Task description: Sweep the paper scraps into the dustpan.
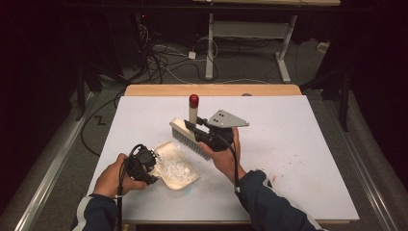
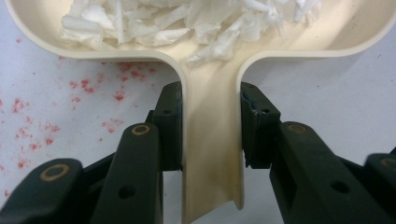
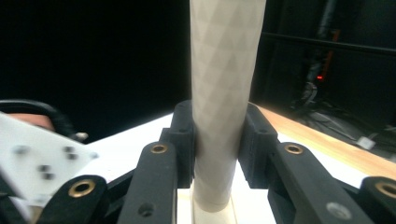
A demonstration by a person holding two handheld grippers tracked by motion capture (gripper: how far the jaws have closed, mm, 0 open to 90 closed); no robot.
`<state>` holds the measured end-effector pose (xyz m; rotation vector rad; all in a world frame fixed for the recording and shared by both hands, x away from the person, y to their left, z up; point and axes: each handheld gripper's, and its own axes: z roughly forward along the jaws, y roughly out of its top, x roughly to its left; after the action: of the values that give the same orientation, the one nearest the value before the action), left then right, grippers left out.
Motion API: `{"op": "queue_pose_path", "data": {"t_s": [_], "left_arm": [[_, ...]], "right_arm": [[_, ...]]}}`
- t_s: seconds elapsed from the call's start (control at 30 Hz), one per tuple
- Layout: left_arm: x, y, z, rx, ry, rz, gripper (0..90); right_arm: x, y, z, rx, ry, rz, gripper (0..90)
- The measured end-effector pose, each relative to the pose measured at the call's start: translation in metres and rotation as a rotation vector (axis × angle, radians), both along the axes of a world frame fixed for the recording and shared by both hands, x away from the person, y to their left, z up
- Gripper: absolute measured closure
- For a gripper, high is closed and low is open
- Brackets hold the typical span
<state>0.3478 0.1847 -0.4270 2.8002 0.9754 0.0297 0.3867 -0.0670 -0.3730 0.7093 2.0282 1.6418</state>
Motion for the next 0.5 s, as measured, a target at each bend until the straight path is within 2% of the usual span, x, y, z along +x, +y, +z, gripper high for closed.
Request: {"op": "queue_pose_path", "data": {"t_s": [0.2, 0.33, 0.5], "left_arm": [[-0.001, 0.002, 0.002, 0.005, 0.008, 0.001, 62.7], [-0.003, 0.007, 0.003, 0.004, 0.022, 0.010, 62.7], [-0.003, 0.010, 0.001, -0.008, 0.035, 0.034, 62.8]], "right_arm": [[0.022, -0.011, -0.011, -0.068, -0.004, -0.086, 71.1], [0.033, -0.010, -0.022, -0.105, 0.003, -0.106, 71.1], [0.035, -0.005, -0.036, -0.114, 0.032, -0.086, 71.1]]}}
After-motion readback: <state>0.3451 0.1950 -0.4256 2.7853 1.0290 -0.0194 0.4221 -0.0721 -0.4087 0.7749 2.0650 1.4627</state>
